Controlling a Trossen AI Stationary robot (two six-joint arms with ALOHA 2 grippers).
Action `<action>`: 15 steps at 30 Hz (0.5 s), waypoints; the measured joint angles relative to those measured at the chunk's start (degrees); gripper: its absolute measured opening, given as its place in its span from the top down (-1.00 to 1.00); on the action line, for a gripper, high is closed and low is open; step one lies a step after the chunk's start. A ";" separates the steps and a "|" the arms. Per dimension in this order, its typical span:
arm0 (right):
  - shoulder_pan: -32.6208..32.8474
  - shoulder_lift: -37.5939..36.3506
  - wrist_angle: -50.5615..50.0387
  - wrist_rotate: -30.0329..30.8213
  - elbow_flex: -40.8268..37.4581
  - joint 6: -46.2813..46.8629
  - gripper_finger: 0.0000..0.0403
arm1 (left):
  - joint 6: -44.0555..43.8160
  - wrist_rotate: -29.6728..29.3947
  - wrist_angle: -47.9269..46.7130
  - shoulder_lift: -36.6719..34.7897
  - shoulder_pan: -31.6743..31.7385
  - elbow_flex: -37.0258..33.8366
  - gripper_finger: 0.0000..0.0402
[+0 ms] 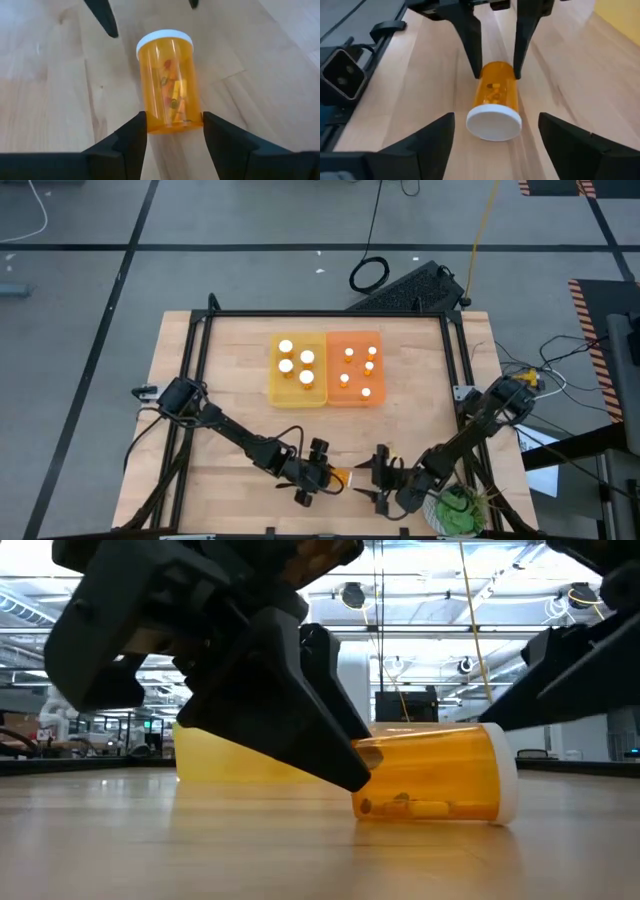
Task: Pick and place medicine bottles into bin by pill shape (circle, oval)
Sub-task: Put the large orange pill bottle into the yellow bin
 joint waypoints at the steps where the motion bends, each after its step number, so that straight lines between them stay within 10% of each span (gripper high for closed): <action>1: 0.00 0.68 0.88 0.47 0.00 -0.38 -0.42 | -0.56 0.00 0.02 0.00 0.06 0.00 0.06; 15: -2.29 5.65 7.07 -1.57 0.01 -0.75 -0.42 | -7.71 -0.99 0.30 0.09 0.26 0.00 0.06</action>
